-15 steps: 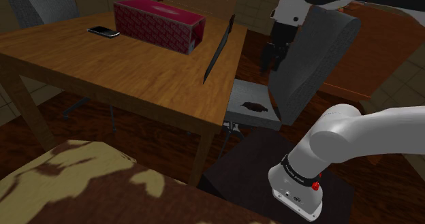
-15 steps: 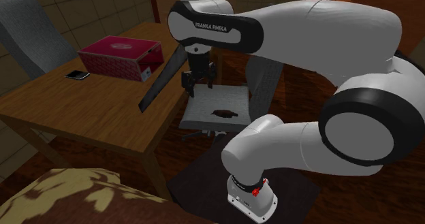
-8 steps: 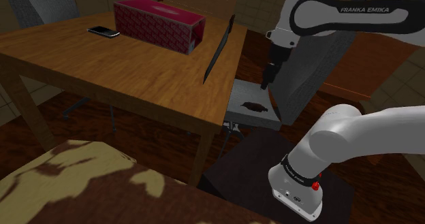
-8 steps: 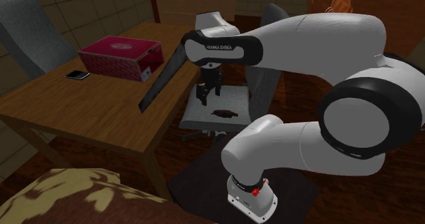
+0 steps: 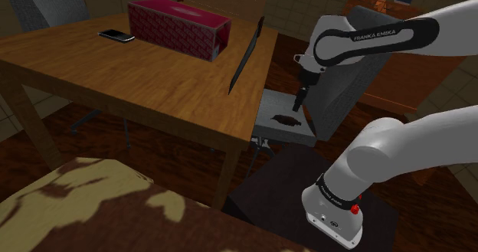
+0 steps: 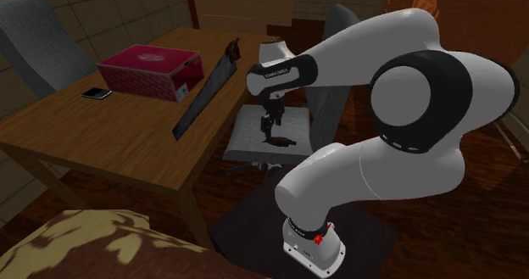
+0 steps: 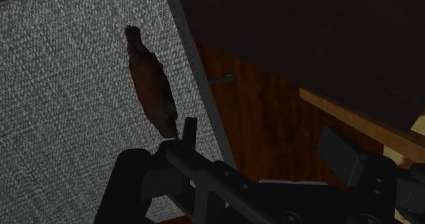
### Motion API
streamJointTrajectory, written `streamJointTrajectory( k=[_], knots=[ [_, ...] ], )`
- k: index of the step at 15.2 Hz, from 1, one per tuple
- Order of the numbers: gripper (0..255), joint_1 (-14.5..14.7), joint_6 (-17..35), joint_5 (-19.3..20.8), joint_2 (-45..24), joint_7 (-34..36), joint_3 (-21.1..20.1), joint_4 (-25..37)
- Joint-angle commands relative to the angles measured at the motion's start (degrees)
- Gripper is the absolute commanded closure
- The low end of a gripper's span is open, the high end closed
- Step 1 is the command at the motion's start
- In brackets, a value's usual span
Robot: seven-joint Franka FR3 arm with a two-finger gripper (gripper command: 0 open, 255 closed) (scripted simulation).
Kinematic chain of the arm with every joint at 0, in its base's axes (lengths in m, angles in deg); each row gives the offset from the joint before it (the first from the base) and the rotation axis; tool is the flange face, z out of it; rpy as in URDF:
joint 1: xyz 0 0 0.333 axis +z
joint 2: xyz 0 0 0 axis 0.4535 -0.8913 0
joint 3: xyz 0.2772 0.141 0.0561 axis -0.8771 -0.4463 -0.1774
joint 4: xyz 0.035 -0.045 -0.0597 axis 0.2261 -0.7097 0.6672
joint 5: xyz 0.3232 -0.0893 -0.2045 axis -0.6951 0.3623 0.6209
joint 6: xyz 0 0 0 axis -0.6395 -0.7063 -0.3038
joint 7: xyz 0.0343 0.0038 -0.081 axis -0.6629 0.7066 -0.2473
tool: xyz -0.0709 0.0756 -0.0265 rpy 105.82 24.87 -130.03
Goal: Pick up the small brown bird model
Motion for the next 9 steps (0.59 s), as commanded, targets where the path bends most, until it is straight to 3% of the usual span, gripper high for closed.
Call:
streamJointTrajectory(
  k=[1, 5, 9],
  knots=[
    [0, 0.1, 4.4, 1.6, -3.2, -4.0, 2.6, -0.6],
    [0, 1.4, 14.0, 2.8, -12.5, -12.4, 8.4, 0.1],
    [0, 4.6, 23.5, -0.2, -23.7, -22.8, 14.3, 2.6]
  ],
)
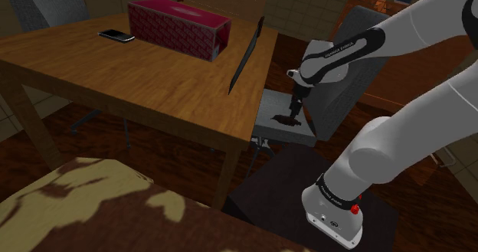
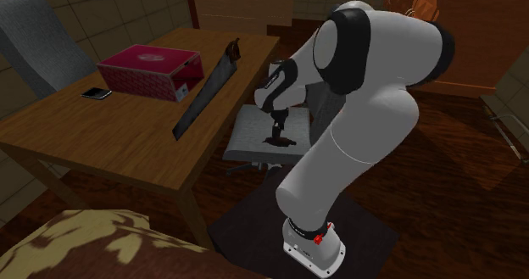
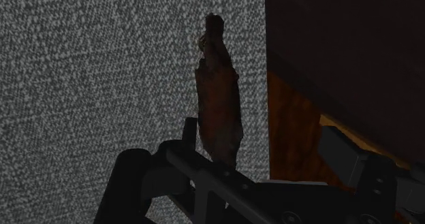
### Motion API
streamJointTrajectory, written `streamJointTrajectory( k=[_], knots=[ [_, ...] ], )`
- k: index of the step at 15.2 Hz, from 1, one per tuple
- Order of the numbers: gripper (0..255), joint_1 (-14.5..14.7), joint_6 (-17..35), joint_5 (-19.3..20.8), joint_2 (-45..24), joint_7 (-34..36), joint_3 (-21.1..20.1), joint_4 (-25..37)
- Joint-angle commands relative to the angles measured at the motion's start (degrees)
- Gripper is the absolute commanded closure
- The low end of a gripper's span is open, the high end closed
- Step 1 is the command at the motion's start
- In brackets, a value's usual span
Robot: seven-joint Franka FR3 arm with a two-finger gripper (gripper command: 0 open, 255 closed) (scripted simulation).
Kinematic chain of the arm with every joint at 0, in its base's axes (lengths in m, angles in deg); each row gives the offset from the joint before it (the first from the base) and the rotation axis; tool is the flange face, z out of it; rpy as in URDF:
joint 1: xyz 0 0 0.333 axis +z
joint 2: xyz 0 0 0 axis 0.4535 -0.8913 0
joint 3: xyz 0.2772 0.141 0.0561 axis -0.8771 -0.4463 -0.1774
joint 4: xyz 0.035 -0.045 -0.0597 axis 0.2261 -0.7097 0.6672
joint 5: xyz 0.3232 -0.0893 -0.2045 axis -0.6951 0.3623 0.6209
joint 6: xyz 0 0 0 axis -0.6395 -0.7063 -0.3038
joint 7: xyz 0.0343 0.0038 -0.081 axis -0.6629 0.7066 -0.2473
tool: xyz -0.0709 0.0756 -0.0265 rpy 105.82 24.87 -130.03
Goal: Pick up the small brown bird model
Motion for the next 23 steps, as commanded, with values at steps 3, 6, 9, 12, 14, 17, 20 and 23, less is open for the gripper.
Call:
streamJointTrajectory(
  k=[3, 6, 9, 12, 14, 17, 20, 23],
  knots=[
    [0, 2.7, 6.5, -4.5, -8.2, -7.4, 3.2, 1.8],
    [0, 3.5, 9.7, -7.1, -11.4, -9.3, 3.8, 1.4],
    [0, 4.5, 13.3, -11.4, -15.4, -12.3, 4.0, 1.2],
    [255, 4.4, 13.1, -11.1, -15.2, -12.2, 4.0, 1.2],
    [255, 4.4, 13.2, -11.1, -15.2, -12.2, 4.0, 1.2],
    [255, 4.4, 13.2, -11.1, -15.2, -12.1, 3.9, 1.2],
    [255, 4.4, 13.1, -11.1, -15.2, -12.1, 3.9, 1.2],
    [255, 4.1, 11.3, -8.8, -13.1, -10.5, 4.0, 1.3]
  ],
)
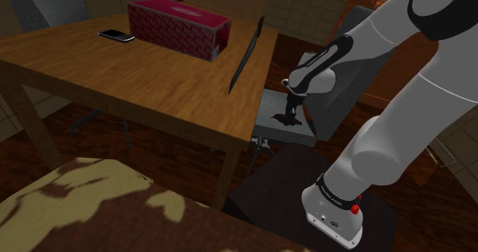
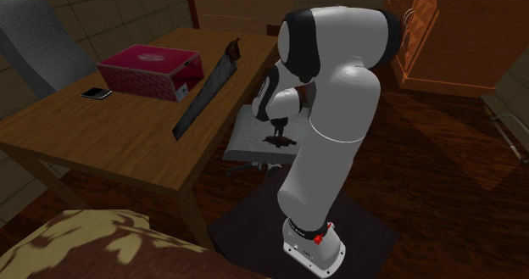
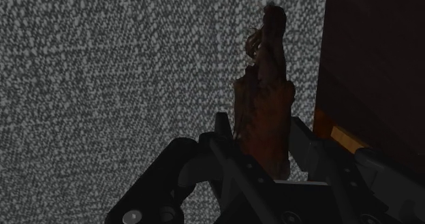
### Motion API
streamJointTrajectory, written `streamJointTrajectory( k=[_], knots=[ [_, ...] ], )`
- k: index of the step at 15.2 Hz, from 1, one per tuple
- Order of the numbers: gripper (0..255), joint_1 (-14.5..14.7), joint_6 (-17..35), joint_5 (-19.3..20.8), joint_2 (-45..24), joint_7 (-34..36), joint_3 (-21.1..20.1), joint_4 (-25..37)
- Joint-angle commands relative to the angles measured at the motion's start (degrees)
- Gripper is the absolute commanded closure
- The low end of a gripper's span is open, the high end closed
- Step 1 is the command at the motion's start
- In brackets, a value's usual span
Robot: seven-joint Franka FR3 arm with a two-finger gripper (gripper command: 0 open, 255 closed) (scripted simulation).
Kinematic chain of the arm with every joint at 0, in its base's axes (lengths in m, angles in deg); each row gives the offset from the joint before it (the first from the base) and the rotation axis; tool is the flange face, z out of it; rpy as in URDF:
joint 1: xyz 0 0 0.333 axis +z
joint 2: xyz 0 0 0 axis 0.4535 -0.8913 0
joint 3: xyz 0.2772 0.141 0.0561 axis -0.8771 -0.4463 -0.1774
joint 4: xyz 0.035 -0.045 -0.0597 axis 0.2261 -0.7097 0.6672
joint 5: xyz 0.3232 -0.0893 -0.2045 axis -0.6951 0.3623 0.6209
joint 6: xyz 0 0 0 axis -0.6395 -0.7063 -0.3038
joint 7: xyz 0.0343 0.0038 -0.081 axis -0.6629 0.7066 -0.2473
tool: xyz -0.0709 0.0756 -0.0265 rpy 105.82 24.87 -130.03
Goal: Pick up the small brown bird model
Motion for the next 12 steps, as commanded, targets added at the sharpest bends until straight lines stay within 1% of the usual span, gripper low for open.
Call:
streamJointTrajectory(
  k=[1, 6, 12],
  knots=[
    [255, -0.4, -1.7, 1.9, 1.7, 1.3, 0.0, 0.2],
    [255, -1.6, -6.9, 6.1, 6.9, 4.3, -0.9, 0.9],
    [255, -3.0, -13.2, 8.9, 12.3, 6.5, -2.4, 2.2]
  ],
)
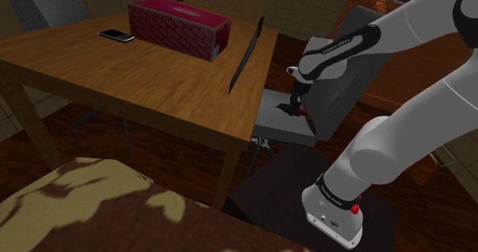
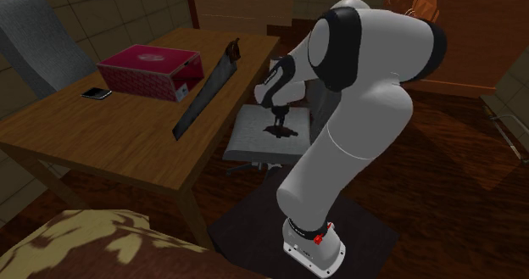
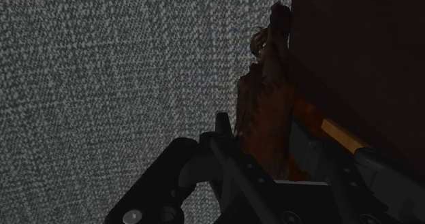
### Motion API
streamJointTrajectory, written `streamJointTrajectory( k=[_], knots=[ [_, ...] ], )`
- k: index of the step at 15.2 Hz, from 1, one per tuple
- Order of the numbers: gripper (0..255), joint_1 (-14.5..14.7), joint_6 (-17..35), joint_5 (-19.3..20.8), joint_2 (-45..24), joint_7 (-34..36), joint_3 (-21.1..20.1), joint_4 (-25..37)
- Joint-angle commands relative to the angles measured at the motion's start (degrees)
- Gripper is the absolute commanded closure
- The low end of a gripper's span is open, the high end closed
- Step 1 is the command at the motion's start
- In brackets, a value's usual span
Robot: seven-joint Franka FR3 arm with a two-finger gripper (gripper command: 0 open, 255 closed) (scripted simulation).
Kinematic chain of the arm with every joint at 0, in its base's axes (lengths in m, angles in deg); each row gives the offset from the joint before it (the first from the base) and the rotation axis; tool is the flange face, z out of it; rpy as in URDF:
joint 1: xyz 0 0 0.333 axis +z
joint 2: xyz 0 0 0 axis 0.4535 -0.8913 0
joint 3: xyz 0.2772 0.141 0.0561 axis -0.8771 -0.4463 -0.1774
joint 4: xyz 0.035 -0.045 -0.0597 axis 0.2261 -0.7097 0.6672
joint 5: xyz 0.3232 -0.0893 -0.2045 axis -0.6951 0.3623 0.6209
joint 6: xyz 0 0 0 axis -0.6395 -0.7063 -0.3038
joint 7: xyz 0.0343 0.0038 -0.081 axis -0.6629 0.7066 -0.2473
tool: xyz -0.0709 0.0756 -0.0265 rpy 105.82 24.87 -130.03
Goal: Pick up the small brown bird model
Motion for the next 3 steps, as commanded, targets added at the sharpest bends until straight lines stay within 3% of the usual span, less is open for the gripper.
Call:
streamJointTrajectory(
  k=[1, 3],
  knots=[
    [255, -0.4, -2.0, 0.7, 1.6, 0.5, -0.5, 0.4],
    [255, -0.4, -2.1, 0.7, 1.7, 0.6, -0.5, 0.5]
  ],
)
